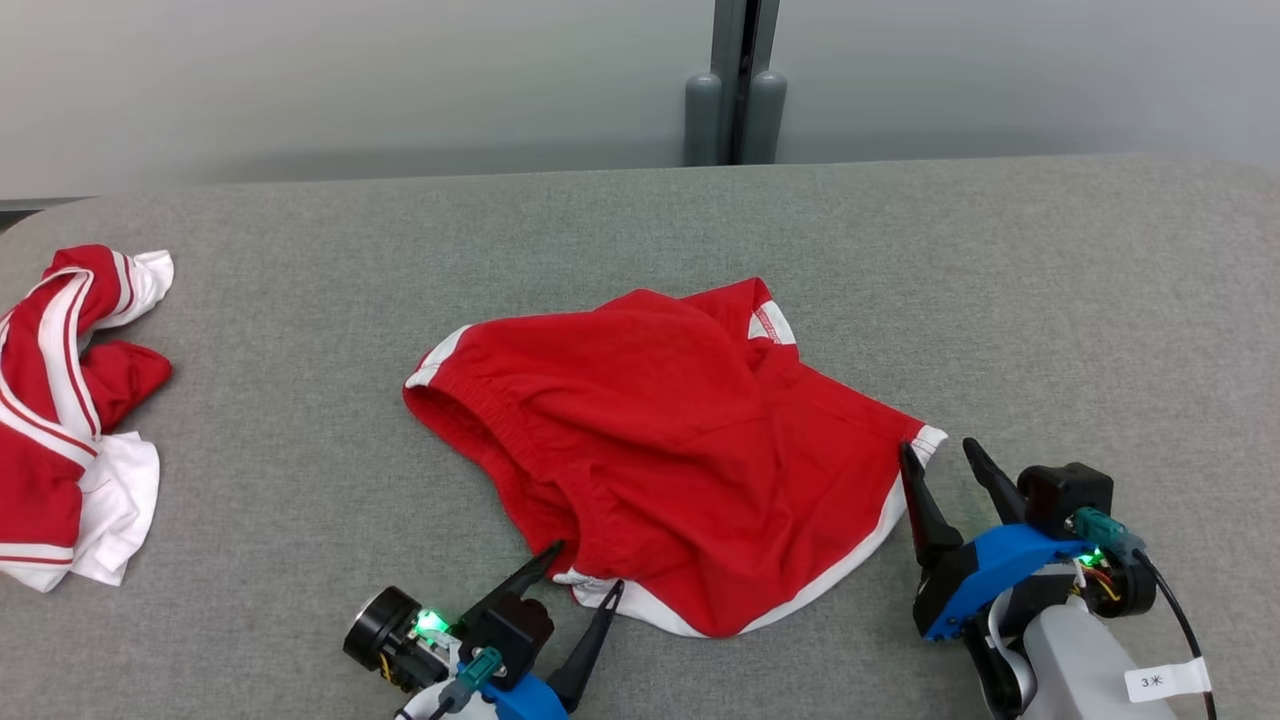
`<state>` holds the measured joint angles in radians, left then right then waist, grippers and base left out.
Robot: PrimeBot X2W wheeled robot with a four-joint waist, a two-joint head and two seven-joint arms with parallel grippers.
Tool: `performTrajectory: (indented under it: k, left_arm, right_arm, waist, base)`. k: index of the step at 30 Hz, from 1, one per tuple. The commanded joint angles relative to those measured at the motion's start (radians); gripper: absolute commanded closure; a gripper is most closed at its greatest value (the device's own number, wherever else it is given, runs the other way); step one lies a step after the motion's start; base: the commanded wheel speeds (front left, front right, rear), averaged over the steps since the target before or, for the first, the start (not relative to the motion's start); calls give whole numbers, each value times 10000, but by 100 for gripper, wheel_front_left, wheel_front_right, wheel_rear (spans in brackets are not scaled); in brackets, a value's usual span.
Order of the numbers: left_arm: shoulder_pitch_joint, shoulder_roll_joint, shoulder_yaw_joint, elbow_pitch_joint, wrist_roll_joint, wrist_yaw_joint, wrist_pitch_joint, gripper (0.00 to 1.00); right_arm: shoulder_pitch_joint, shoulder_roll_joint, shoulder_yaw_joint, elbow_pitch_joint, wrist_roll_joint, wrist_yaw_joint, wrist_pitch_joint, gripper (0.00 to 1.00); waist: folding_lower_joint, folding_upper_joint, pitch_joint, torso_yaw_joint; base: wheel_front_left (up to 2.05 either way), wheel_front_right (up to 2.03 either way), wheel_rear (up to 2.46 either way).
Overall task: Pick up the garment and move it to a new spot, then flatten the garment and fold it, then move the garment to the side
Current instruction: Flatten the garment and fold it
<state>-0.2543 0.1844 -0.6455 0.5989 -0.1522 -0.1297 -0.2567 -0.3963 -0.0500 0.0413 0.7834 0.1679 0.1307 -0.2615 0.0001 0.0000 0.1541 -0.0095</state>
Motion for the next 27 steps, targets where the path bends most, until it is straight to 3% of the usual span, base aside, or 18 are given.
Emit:
performTrajectory:
  k: [1,8,9,10,11,18,27]
  left_arm:
    - [-330,53,-196,189,-83,-4,-25,0]
    - [-868,44,-855,865,-538,-5,-56,0]
    - [-899,16,-972,967,-647,-5,-57,57]
    - [-944,-11,-1061,1023,-738,-5,-61,83]
    - [-992,-37,-1207,1048,-841,-5,-63,100]
    - [-907,62,-1579,420,-1151,-5,-92,100]
    - [-235,599,-1112,-1856,-1168,126,-97,100]
  right_arm:
    - [-258,-9,106,170,159,1,-48,0]
    - [-726,-10,420,789,689,1,-45,0]
    - [-772,-10,469,889,808,1,-45,67]
    - [-821,-14,524,966,899,1,-44,100]
    - [-847,-12,580,1003,968,1,-44,100]
    - [-94,-36,366,526,1190,1,-43,100]
    - [1672,-19,499,-1468,1897,1,-45,100]
  waist:
    - [-1,0,85,32]
    - [-1,0,299,38]
    - [-1,0,302,41]
    - [-1,0,305,45]
    - [-1,0,311,48]
    - [-1,0,115,119]
    - [-1,0,-287,133]
  base:
    - [0,0,0]
    - [0,0,0]
    - [0,0,0]
    - [0,0,0]
    - [0,0,0]
    - [0,0,0]
    - [0,0,0]
